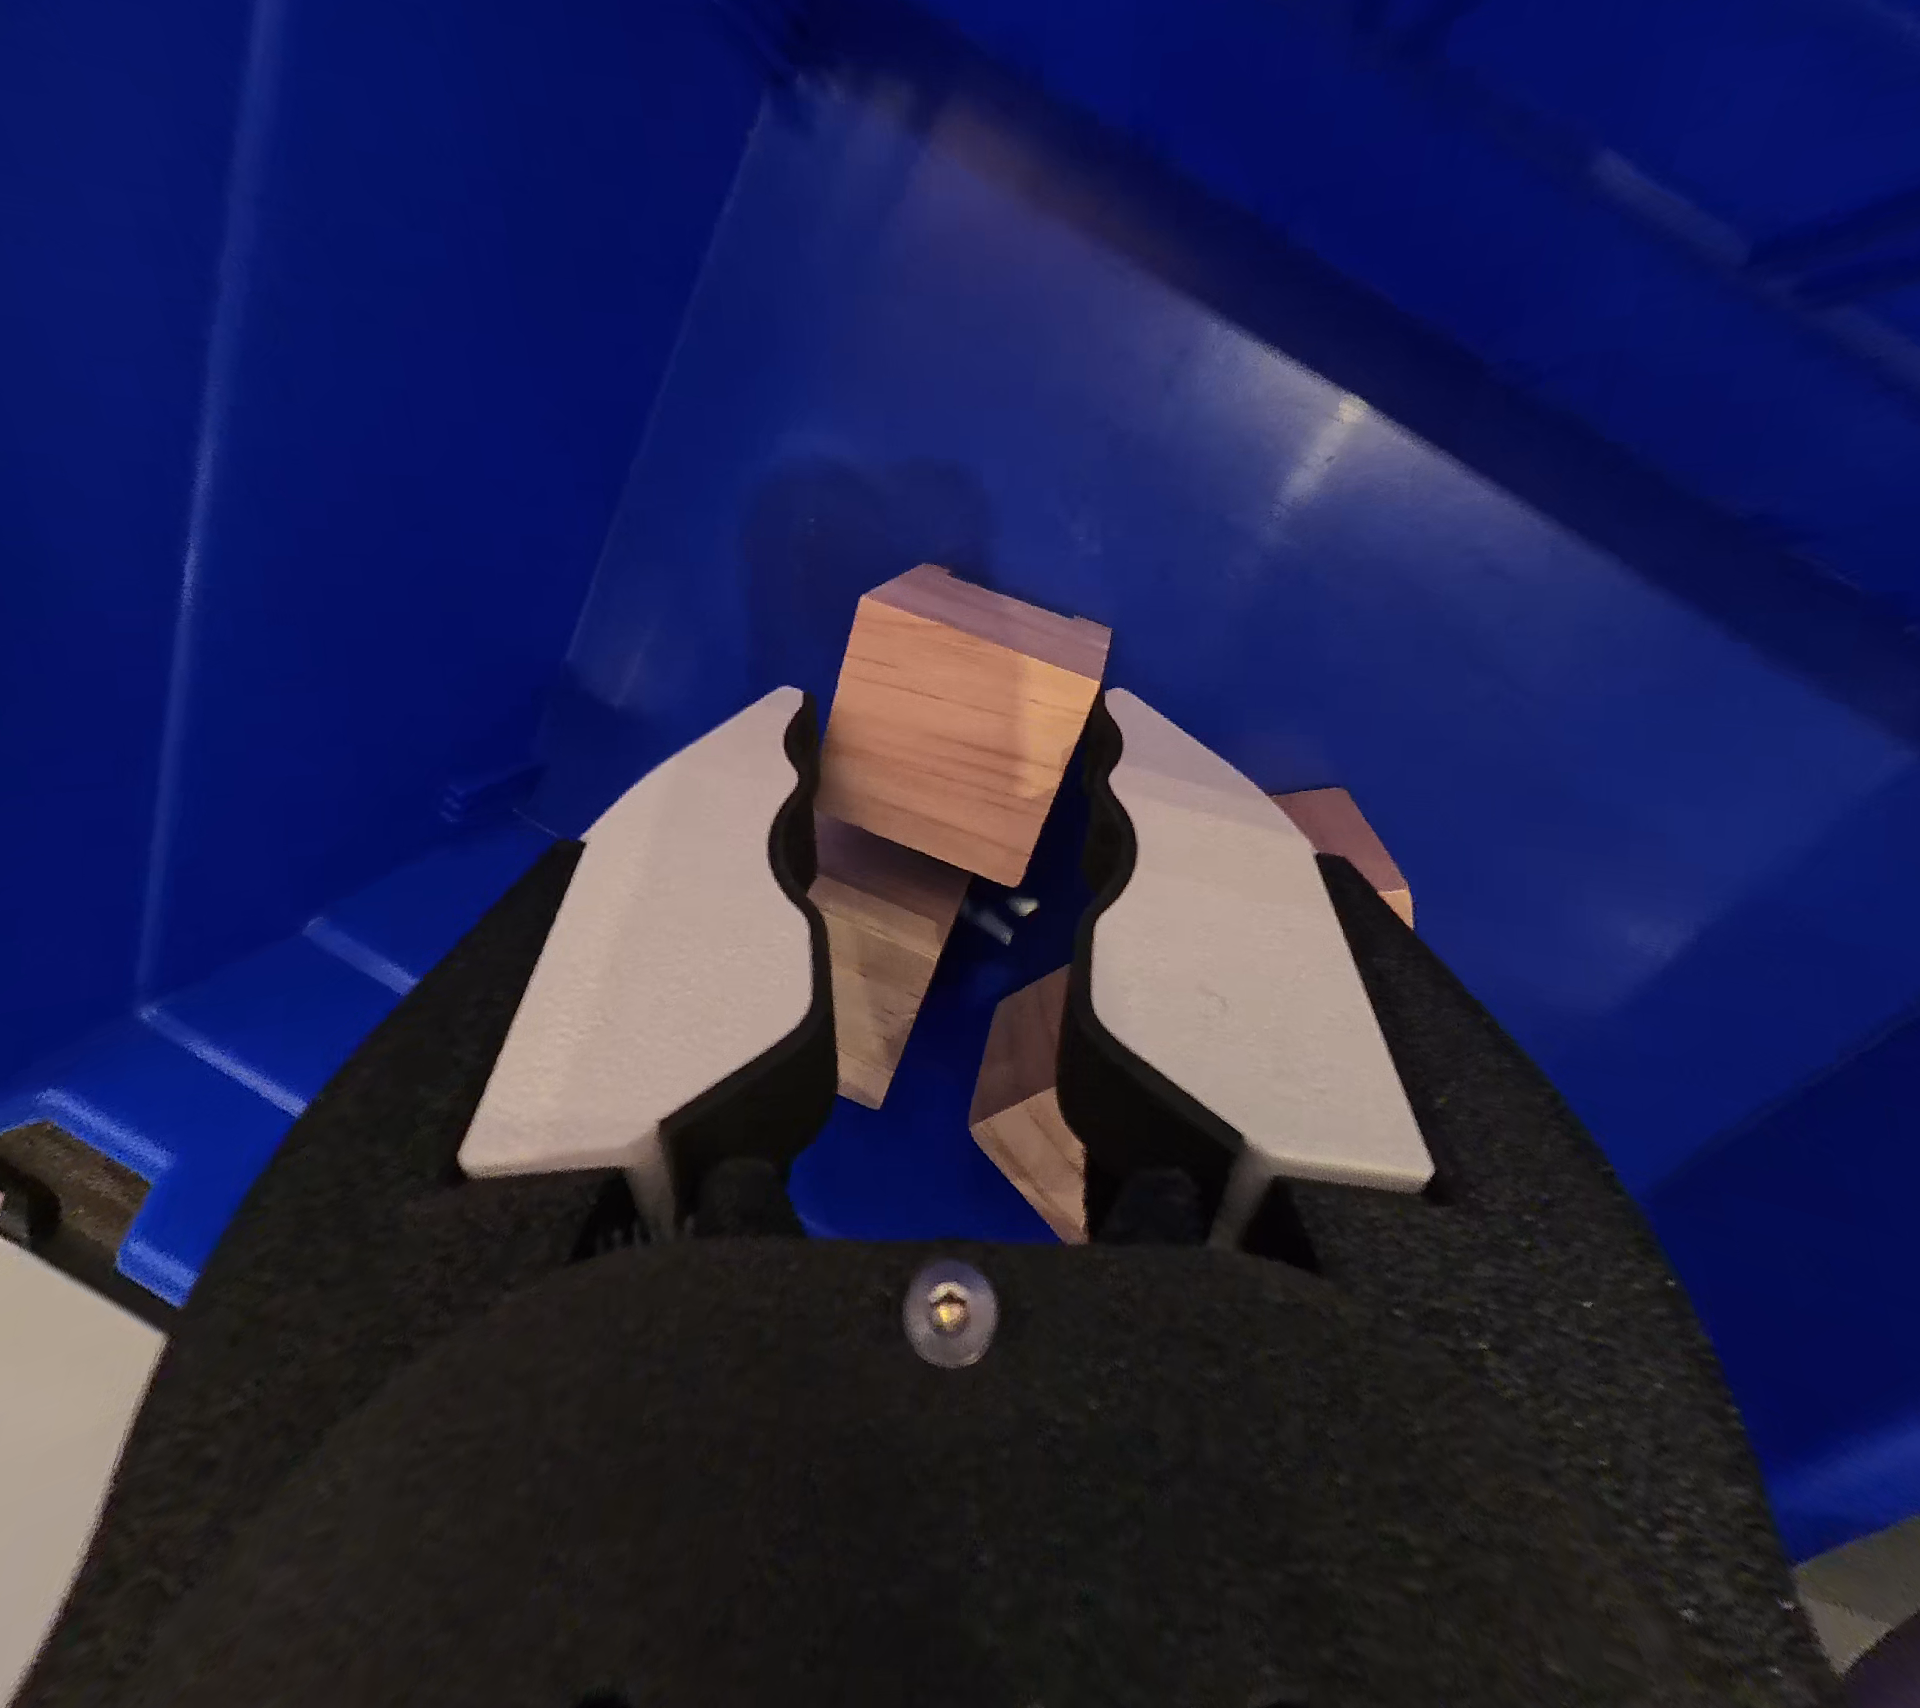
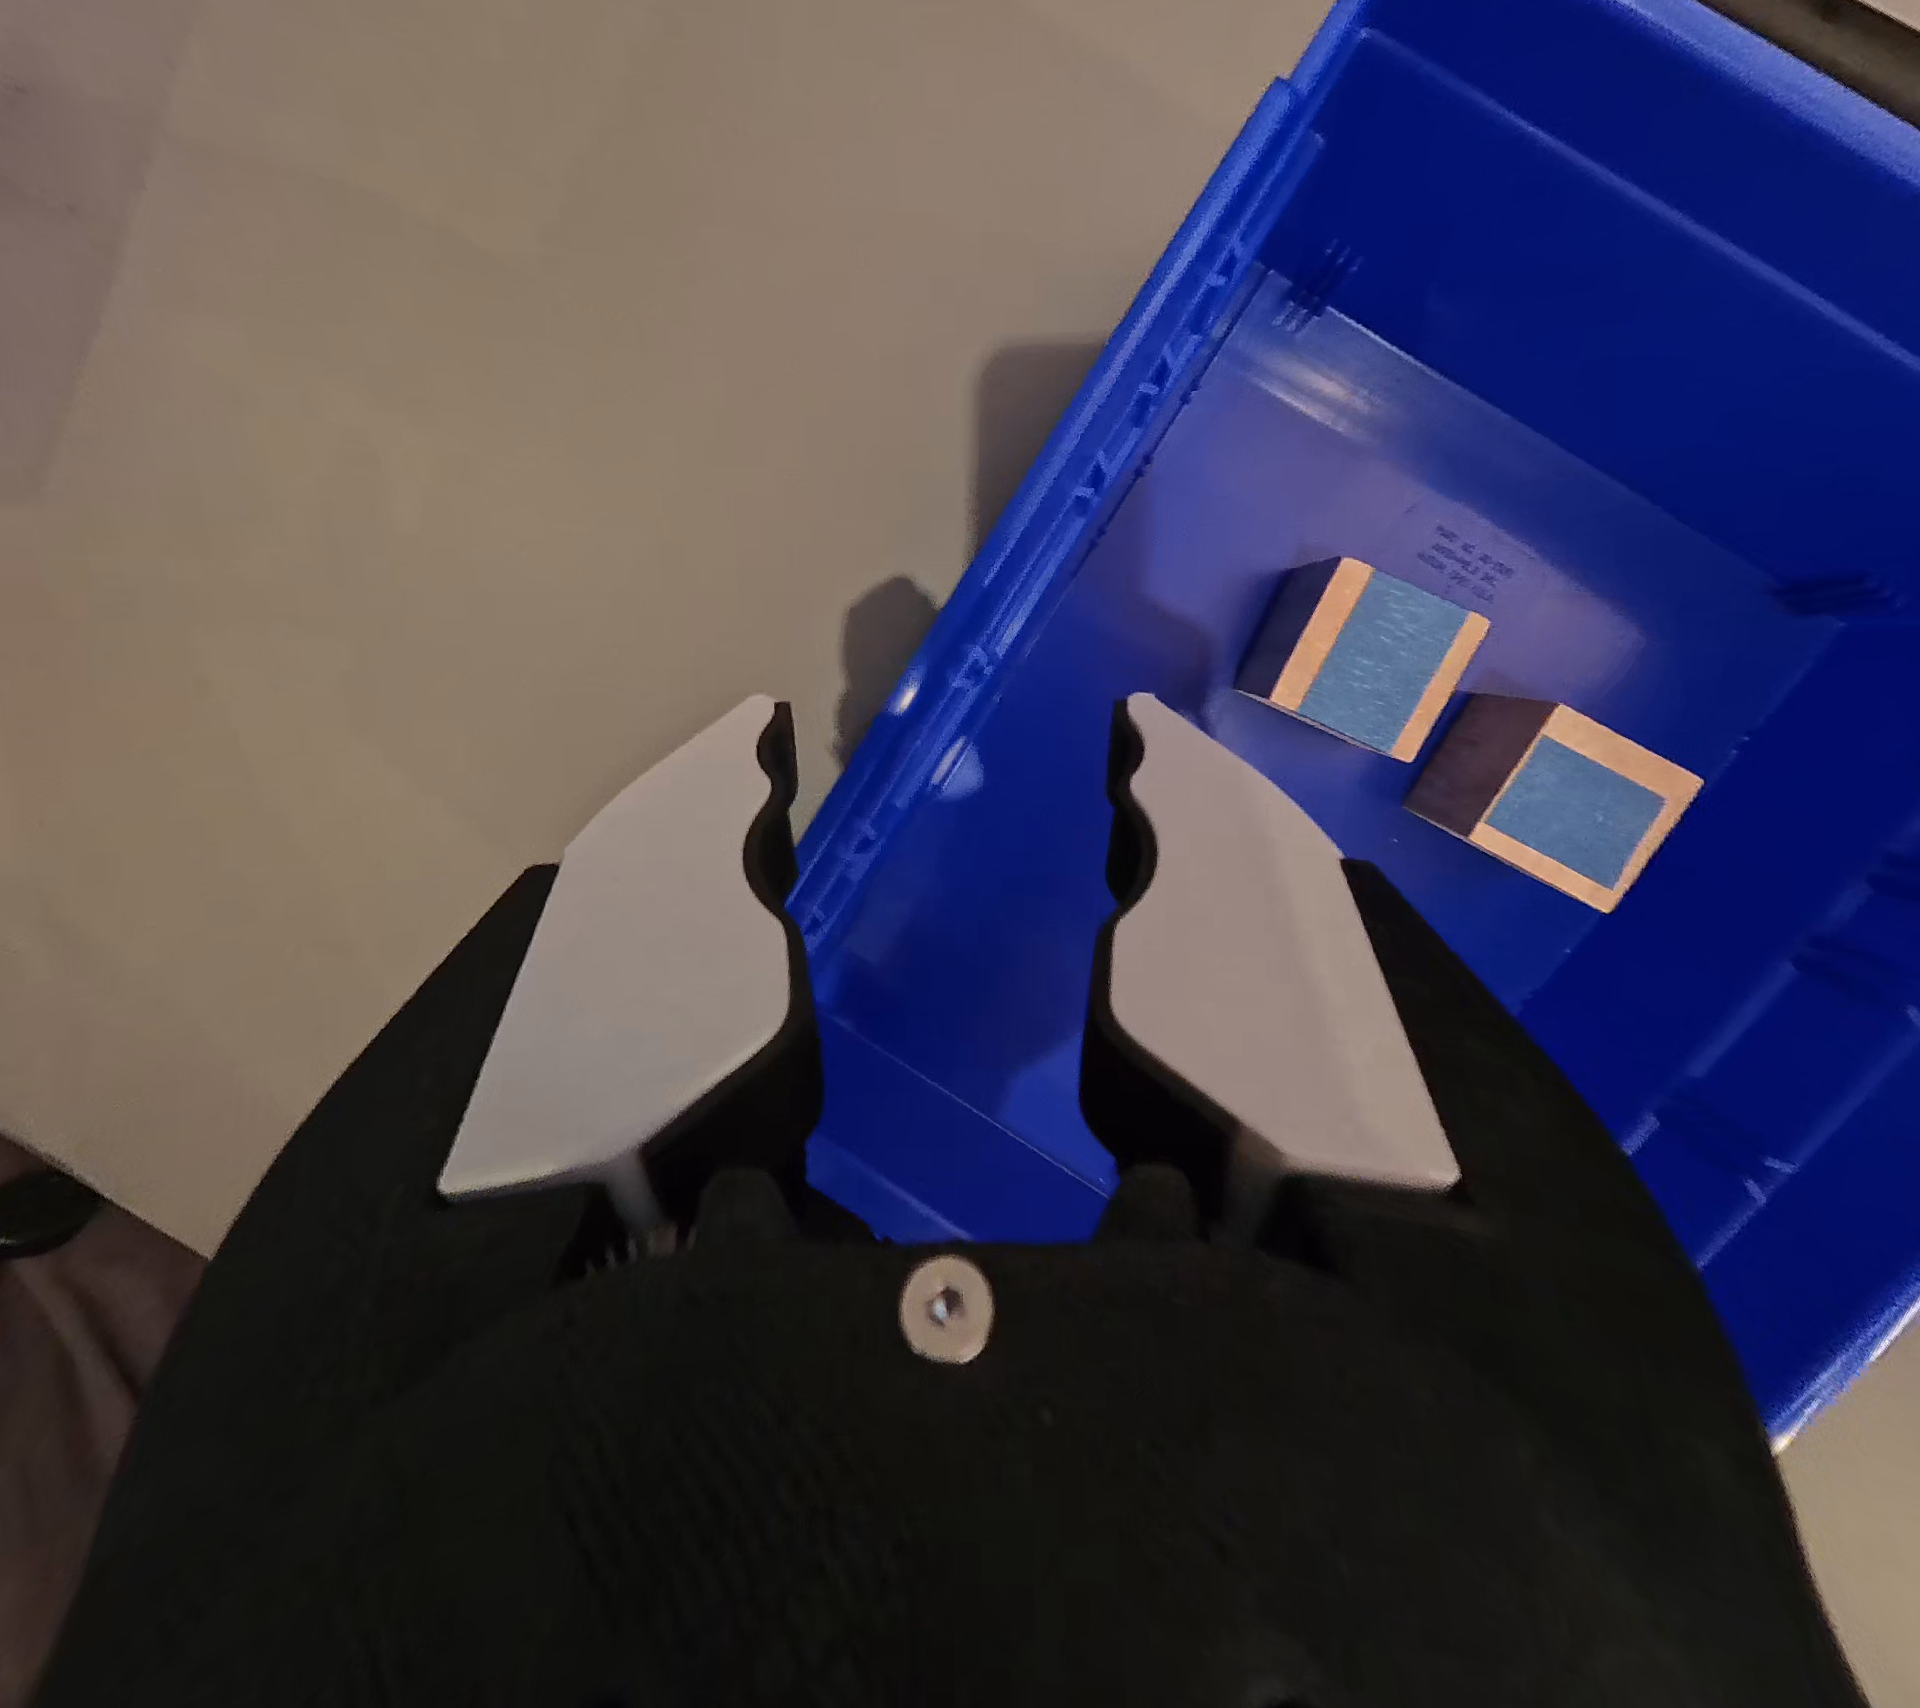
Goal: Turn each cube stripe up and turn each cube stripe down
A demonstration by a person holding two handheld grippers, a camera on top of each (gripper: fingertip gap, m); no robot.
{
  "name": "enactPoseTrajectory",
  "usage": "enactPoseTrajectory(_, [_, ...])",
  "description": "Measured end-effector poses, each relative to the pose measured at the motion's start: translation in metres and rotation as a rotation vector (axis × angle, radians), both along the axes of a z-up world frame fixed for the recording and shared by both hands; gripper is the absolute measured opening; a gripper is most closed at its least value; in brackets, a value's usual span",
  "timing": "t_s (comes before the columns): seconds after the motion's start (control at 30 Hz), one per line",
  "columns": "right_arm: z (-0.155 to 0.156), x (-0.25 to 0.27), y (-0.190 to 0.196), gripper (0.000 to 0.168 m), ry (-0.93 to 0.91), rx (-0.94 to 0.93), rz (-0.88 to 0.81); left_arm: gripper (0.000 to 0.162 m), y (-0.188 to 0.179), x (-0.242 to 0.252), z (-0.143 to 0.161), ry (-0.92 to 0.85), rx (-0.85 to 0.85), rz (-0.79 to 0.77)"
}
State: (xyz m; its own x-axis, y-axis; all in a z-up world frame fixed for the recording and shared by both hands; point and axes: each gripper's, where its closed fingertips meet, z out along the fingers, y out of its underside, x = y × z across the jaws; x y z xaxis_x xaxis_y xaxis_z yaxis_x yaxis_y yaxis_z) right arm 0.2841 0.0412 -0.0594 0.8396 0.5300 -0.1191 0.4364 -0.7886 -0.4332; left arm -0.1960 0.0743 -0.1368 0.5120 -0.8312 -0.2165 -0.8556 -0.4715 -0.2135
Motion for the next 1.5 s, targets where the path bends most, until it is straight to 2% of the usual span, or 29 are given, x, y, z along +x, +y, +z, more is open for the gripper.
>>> enactPoseTrajectory(0.07, [0.0,-0.003,0.0,0.059,0.0,-0.001,0.006,0.048,0.001,-0.002,0.0,0.027,0.004,0.015])
enactPoseTrajectory(0.23, [-0.003,-0.01,0.0,0.059,0.013,0.002,0.028,0.048,0.004,-0.014,0.014,0.225,0.06,0.075])
enactPoseTrajectory(0.53, [-0.018,-0.012,0.0,0.059,-0.004,-0.041,0.051,0.048,-0.007,-0.007,0.037,0.466,0.107,0.063])
enactPoseTrajectory(1.5, [-0.029,-0.013,-0.01,0.059,-0.047,-0.095,0.061,0.048,-0.03,0.004,0.056,0.524,0.108,0.044])
